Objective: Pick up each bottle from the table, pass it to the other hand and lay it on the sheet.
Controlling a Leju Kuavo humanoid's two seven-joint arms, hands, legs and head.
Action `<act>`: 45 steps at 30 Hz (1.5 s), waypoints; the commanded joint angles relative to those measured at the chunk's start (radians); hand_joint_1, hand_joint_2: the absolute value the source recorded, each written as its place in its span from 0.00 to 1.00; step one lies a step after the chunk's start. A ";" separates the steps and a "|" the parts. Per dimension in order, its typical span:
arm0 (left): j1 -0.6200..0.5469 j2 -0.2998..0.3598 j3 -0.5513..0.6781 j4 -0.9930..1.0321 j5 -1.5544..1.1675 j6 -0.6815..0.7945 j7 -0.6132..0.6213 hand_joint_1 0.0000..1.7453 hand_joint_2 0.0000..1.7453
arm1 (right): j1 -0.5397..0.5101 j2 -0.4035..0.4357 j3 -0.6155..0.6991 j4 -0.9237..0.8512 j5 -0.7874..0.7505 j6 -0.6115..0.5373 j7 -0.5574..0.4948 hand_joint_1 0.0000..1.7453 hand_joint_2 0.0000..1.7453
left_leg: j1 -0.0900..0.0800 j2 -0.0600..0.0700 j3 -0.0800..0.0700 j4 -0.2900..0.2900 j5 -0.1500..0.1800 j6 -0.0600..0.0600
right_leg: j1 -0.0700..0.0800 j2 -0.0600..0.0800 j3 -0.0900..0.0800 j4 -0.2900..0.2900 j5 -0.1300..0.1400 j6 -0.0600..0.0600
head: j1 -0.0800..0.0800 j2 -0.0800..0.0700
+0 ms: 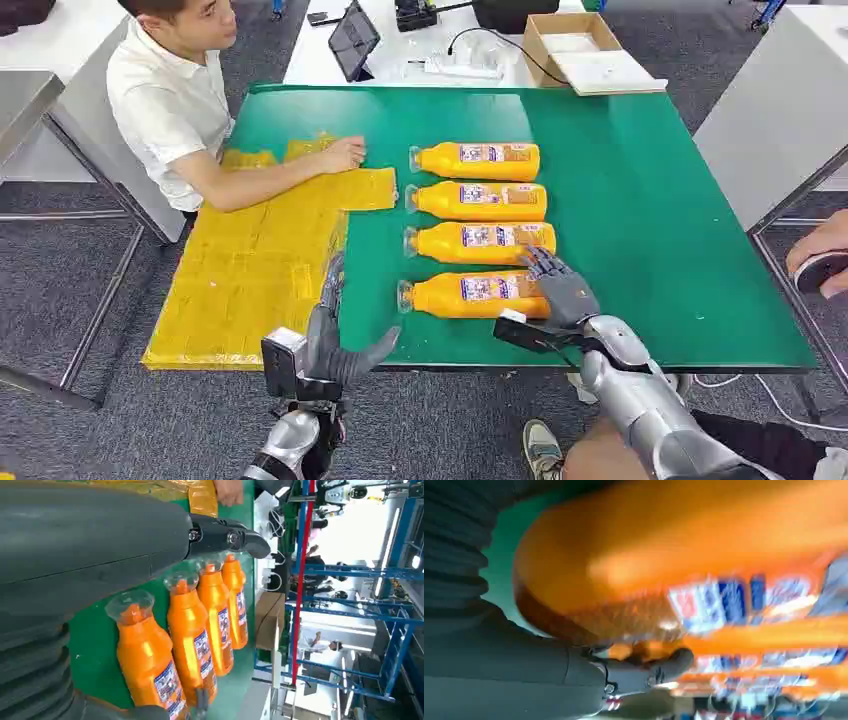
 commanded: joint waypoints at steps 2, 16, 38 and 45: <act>-0.030 0.020 -0.026 0.033 0.007 -0.010 -0.004 0.00 1.00 | -0.045 -0.023 0.120 0.099 -0.022 0.065 -0.054 1.00 1.00 | 0.001 0.002 0.002 -0.001 -0.001 -0.001 | 0.001 0.001 0.002 -0.001 0.000 -0.001 | 0.000 0.000; -0.025 0.022 -0.019 0.031 0.011 -0.006 -0.016 0.00 1.00 | -0.025 -0.008 0.149 0.113 -0.079 0.100 -0.099 1.00 1.00 | 0.001 0.002 0.007 -0.001 -0.001 -0.002 | 0.002 -0.001 0.007 -0.002 -0.001 -0.002 | 0.000 0.000; 0.049 0.024 -0.059 -0.110 -0.057 0.049 -0.089 0.00 1.00 | 0.022 0.020 0.041 0.001 -0.248 -0.009 -0.145 1.00 1.00 | 0.001 0.003 0.005 -0.001 -0.001 -0.002 | 0.001 0.001 0.005 -0.001 -0.001 -0.002 | 0.000 0.000; 0.047 0.026 -0.061 -0.097 0.009 0.007 -0.089 0.00 1.00 | 0.093 0.093 -0.120 -0.169 -0.403 -0.120 -0.197 1.00 1.00 | 0.001 0.003 0.005 -0.001 -0.001 -0.002 | 0.001 0.002 0.004 -0.001 -0.001 -0.002 | 0.000 0.000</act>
